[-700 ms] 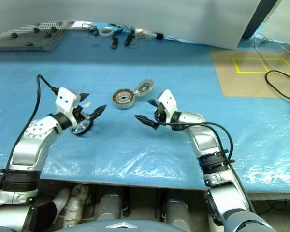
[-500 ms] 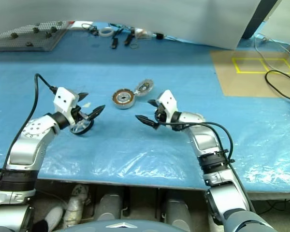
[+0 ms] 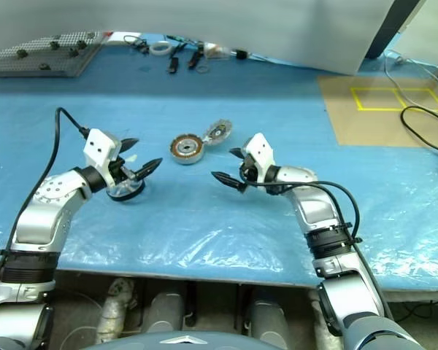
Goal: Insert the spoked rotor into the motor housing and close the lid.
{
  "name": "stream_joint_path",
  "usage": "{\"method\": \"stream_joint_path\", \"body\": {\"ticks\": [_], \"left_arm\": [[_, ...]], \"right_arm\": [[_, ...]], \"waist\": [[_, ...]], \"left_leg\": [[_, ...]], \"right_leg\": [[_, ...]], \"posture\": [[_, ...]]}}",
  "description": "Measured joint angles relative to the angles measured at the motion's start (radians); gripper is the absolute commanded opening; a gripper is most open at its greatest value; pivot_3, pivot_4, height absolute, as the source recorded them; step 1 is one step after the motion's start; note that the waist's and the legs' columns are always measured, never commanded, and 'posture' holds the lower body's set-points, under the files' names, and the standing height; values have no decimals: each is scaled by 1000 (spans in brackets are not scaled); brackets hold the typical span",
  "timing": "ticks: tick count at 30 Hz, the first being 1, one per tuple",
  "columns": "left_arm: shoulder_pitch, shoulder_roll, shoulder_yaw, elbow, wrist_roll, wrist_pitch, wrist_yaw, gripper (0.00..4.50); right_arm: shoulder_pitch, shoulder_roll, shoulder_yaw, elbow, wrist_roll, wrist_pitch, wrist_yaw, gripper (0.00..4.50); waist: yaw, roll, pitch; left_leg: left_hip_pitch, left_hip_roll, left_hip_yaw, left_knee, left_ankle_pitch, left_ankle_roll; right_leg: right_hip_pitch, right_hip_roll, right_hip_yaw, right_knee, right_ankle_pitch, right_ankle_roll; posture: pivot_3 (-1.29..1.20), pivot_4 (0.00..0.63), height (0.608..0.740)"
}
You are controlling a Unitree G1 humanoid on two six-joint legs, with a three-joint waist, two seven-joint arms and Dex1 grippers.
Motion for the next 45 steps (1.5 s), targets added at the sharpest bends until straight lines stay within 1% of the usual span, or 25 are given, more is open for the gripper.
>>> {"method": "stream_joint_path", "body": {"ticks": [3, 7, 15, 24, 27, 32, 36, 39, 42, 45], "left_arm": [[-12, -24, -19, 16, 0, -10, -7, 4500], [-28, -25, -24, 39, 2, -21, -9, 4500], [-17, 14, -14, 39, -4, -22, -54, 4500], [-29, 26, -13, 87, -15, -32, -96, 4500], [-41, 26, -14, 110, -15, -44, -105, 4500], [-67, 9, -18, 133, -13, -68, -104, 4500], [-75, -3, -21, 165, -9, -89, -102, 4500], [-77, -8, -20, 175, -9, -103, -100, 4500], [-62, -7, -11, 172, -11, -108, -92, 4500], [-33, -8, -5, 155, -17, -108, -85, 4500]], "right_arm": [[0, -9, 2, -3, -12, 2, -3, 4467], [-2, -18, 0, -8, -12, 19, -1, 4467], [-2, -50, 0, -13, -13, 24, 16, 4467], [-13, -84, 2, -13, -22, 30, 39, 4467], [-44, -78, 16, -9, -30, 33, 48, 4467], [-188, -27, 38, 27, -30, 73, 73, 4467], [-356, 27, 89, 110, -48, 91, 110, 4467], [-475, 64, 121, 224, -77, 81, 131, 4467], [-612, 106, 146, 440, -116, 46, 158, 4467], [-718, 137, 168, 636, -171, -31, 170, 4467]], "waist": [[0, 0, 0], [-1, 0, 0], [0, 0, 0], [0, 0, 0], [-1, 0, 0], [-3, 0, 0], [-4, 0, 0], [-3, 0, 0], [-1, 0, 0], [-2, 0, 0]], "left_leg": [[0, 0, 0, 0, 0, 0], [0, 0, 0, 0, 0, 0], [0, 0, 0, 0, 0, 0], [0, 0, 0, 0, 0, 0], [0, 0, 0, 0, 0, 0], [0, 0, 0, 0, 0, 0], [-2, 0, 0, 0, 0, 0], [-2, 0, 0, 0, 0, 0], [-5, 0, 0, 1, 0, 0], [-7, 0, 0, 1, 2, -3]], "right_leg": [[0, 0, 0, 0, 0, 0], [0, 0, 0, 0, 0, 0], [0, 0, 0, 0, 0, 0], [0, 0, 0, 0, 0, 0], [0, 0, 0, 0, 0, 0], [-1, 0, 0, 2, 0, 0], [-3, 0, 0, 2, 0, 0], [-3, 0, 0, 3, 0, -1], [-5, 0, -1, 3, 0, -1], [-7, 0, -2, 4, 0, -1]], "posture": [[0, 150, 740], [0, 150, 740], [0, 150, 740], [0, 150, 740], [0, 150, 740], [0, 150, 740], [0, 150, 740], [0, 150, 740], [0, 150, 740], [0, 150, 740]]}}
